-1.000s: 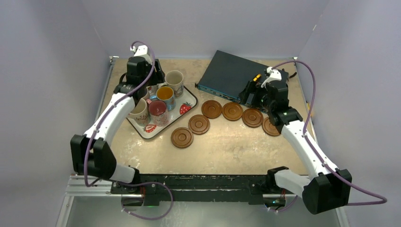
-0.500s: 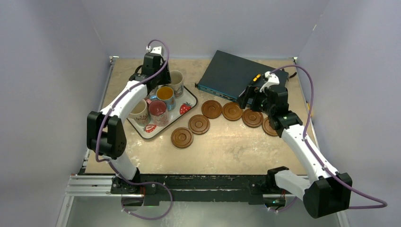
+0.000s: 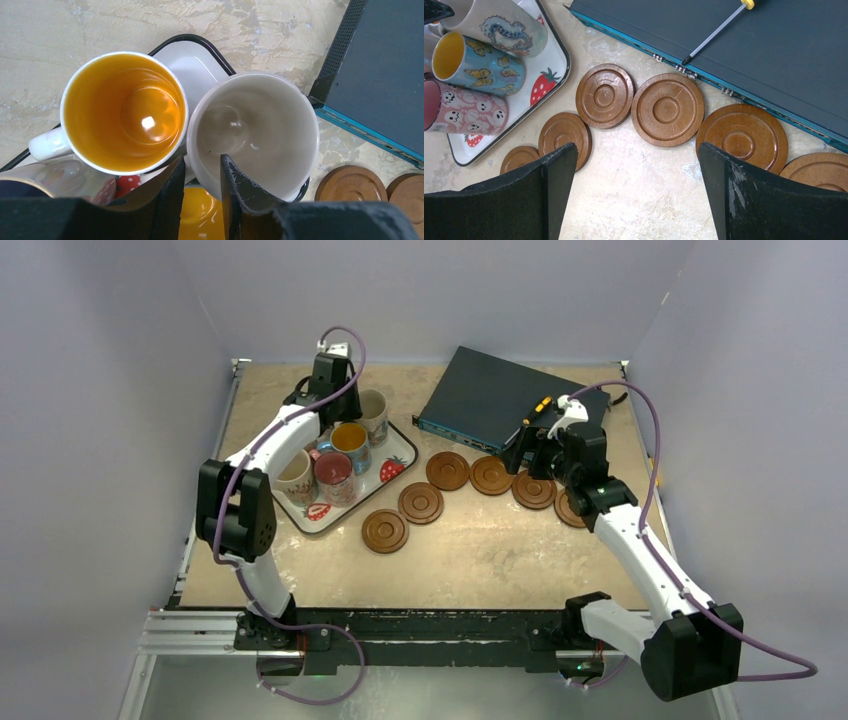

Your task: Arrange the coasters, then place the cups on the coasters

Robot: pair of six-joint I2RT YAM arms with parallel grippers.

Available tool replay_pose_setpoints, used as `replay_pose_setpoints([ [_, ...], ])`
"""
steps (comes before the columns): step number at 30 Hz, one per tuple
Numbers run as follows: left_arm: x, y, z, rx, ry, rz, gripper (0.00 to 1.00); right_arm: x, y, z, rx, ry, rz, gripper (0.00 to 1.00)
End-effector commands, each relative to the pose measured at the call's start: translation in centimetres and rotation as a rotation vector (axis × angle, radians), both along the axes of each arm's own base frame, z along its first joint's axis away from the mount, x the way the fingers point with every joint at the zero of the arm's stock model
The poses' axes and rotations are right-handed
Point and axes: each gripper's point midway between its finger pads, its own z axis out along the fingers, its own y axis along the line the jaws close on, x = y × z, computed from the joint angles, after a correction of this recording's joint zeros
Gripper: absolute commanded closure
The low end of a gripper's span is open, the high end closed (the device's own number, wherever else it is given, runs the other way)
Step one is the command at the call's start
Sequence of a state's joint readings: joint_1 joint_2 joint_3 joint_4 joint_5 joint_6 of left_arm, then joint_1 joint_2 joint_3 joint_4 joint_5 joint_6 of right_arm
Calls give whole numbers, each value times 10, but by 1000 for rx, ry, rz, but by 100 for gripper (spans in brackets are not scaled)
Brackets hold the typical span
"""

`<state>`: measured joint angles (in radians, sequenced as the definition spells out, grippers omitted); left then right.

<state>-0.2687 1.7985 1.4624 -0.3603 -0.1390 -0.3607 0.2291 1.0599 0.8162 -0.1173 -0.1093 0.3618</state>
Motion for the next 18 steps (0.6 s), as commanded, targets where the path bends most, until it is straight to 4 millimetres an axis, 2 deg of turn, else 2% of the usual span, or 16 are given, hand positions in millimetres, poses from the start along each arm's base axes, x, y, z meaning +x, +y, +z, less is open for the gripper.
replay_pose_setpoints([
  [1, 12, -8, 16, -5, -54, -38, 72, 1, 5, 5, 10, -25, 29, 7],
  [10, -1, -13, 1, 31, -20, -73, 77, 2, 6, 3, 16, -16, 23, 7],
  [18, 10, -15, -5, 57, 21, -81, 78, 2, 7, 1, 19, -11, 28, 7],
])
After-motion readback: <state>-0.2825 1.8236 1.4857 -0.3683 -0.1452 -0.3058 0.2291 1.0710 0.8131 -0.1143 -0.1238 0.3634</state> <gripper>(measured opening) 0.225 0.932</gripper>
